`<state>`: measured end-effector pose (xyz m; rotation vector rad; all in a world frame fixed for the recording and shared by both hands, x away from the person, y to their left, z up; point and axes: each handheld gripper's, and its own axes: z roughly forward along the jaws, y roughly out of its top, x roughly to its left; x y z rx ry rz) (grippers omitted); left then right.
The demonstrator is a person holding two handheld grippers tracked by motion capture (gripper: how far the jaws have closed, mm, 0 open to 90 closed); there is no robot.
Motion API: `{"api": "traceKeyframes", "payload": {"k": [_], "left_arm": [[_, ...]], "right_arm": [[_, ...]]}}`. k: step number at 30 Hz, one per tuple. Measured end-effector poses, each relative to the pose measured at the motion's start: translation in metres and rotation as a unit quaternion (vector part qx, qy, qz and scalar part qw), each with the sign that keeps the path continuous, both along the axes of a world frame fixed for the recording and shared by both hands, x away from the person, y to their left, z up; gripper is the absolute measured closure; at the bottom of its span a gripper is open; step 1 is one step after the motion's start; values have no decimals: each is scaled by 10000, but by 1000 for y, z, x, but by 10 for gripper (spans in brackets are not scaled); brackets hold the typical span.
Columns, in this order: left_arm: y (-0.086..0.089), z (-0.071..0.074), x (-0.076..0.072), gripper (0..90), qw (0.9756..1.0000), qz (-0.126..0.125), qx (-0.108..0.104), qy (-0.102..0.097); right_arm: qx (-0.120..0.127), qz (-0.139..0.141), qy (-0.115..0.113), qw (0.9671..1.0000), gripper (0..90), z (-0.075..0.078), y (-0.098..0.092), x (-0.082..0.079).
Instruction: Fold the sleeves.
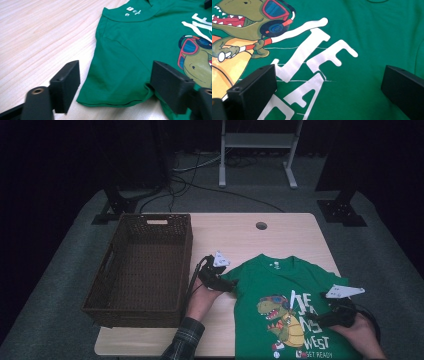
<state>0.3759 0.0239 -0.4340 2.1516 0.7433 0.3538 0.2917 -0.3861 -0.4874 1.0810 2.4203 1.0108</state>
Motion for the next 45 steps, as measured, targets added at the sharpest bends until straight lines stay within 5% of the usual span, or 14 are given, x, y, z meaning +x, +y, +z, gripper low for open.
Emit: {"api": "traceKeyframes", "payload": {"k": [9, 17, 38, 45], "left_arm": [[7, -3, 9, 371, 9995, 203, -103, 218], [8, -12, 16, 481, 9987, 331, 31, 384], [12, -36, 23, 504, 9943, 779, 97, 723], [9, -35, 20, 728, 9944, 747, 164, 724]], "right_arm": [[0, -3, 0, 10000, 0, 0, 0, 0], [0, -4, 1, 10000, 0, 0, 0, 0], [0, -6, 1, 10000, 0, 0, 0, 0], [1, -7, 0, 10000, 0, 0, 0, 0]]}}
